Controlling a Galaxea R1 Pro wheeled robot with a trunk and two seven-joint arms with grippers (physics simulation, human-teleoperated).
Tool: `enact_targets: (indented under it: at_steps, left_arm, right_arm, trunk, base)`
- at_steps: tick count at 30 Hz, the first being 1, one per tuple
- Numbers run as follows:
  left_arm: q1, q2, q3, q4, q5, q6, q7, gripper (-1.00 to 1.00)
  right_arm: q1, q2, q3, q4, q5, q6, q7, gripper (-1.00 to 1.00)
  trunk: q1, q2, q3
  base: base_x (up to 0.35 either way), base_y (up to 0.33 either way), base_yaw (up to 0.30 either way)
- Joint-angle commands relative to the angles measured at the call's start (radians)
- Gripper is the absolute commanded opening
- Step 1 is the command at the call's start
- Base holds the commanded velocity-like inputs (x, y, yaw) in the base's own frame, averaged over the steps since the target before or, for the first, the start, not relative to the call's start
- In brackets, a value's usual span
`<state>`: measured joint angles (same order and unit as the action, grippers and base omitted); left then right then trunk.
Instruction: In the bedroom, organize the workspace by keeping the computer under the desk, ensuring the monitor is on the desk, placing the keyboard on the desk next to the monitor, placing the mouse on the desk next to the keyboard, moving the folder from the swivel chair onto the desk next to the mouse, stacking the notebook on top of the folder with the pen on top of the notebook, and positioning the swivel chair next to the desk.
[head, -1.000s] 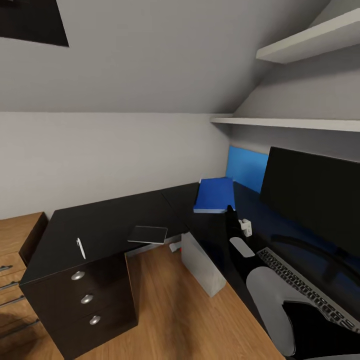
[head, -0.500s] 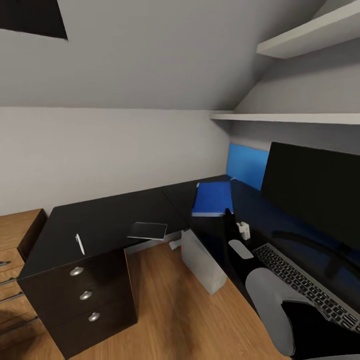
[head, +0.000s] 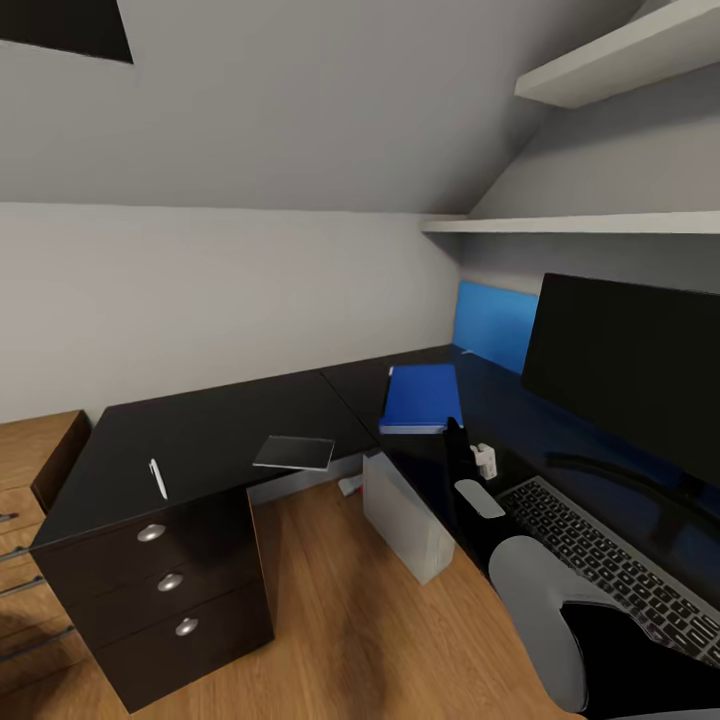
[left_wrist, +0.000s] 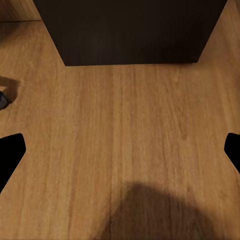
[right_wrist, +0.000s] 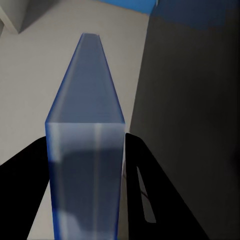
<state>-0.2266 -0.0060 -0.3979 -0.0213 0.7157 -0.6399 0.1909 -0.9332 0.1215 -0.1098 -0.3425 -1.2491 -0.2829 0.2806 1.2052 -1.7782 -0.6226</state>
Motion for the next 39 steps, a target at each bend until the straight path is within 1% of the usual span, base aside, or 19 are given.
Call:
enact_targets:
  at_steps: [1,6,9,10,11,12,14,15,16,18,21,25,39]
  left_arm:
    - [0.000,0.000,-0.009,0.000,-0.001,-0.001,0.009,1.00]
    - [0.000,0.000,-0.009,0.000,-0.001,-0.001,0.009,1.00]
    - [0.000,0.000,-0.009,0.000,-0.001,-0.001,0.010,1.00]
    - [0.000,0.000,-0.009,0.000,-0.001,-0.001,0.009,1.00]
    - [0.000,0.000,-0.008,0.000,-0.001,-0.001,0.006,1.00]
    - [0.000,0.000,-0.008,0.000,-0.001,-0.001,0.004,1.00]
    - [0.000,0.001,-0.007,0.000,-0.001,-0.001,0.003,1.00]
    - [0.000,0.001,-0.007,0.000,-0.001,-0.001,0.000,1.00]
    - [0.000,0.000,-0.007,0.000,-0.001,-0.001,0.000,1.00]
    - [0.000,0.001,-0.007,0.000,-0.001,-0.001,-0.001,1.00]
    - [0.000,0.001,-0.007,0.000,-0.001,-0.001,-0.001,1.00]
    - [0.000,0.001,-0.007,0.001,-0.001,-0.001,-0.001,1.00]
    - [0.000,0.000,-0.007,0.000,-0.001,0.000,-0.001,1.00]
  right_arm:
    - [-0.001,0.001,-0.004,0.001,-0.010,0.001,0.009,-1.00]
    - [-0.001,0.005,-0.004,0.004,-0.012,0.018,0.009,-1.00]
    - [-0.001,0.006,-0.004,0.009,-0.015,0.046,0.009,-1.00]
    - [-0.001,0.006,-0.004,0.010,-0.021,0.053,0.009,-1.00]
    - [-0.001,0.006,-0.004,0.013,-0.069,0.062,0.007,-1.00]
    - [-0.001,0.005,-0.004,0.013,-0.094,0.064,0.006,-1.00]
    - [-0.001,0.004,-0.004,0.013,-0.127,0.065,0.004,-1.00]
    - [-0.001,0.003,-0.005,0.013,-0.157,0.066,-0.005,-1.00]
    - [-0.001,0.003,-0.005,0.013,-0.161,0.066,-0.016,-1.00]
    - [-0.001,0.003,-0.004,0.013,-0.167,0.067,-0.046,-1.00]
    - [-0.001,0.003,-0.005,0.013,-0.169,0.067,-0.057,-1.00]
    - [-0.001,0.001,-0.005,0.011,-0.170,0.067,-0.060,-1.00]
    - [-0.001,0.000,-0.008,0.007,-0.167,0.058,-0.060,-1.00]
  trunk:
    - [0.004,-0.008,-0.004]
    - [0.023,-0.043,-0.020]
    - [0.023,-0.043,-0.020]
    - [0.023,-0.043,-0.020]
    - [0.023,-0.043,-0.020]
    - [0.023,-0.043,-0.020]
    - [0.023,-0.043,-0.020]
    - [0.023,-0.043,-0.020]
    - [0.023,-0.043,-0.020]
    - [0.023,-0.043,-0.020]
    - [0.023,-0.043,-0.020]
    - [0.023,-0.043,-0.020]
    - [0.023,-0.043,-0.020]
  base:
    - [0.000,0.000,0.000]
    - [0.000,0.000,0.000]
    - [0.000,0.000,0.000]
    - [0.000,0.000,0.000]
    - [0.000,0.000,0.000]
    - [0.000,0.000,0.000]
    - [0.000,0.000,0.000]
    - [0.000,0.000,0.000]
    - [0.000,0.000,0.000]
    - [0.000,0.000,0.000]
    - [0.025,0.000,0.000]
    - [0.178,0.000,0.000]
    - [0.010,0.000,0.000]
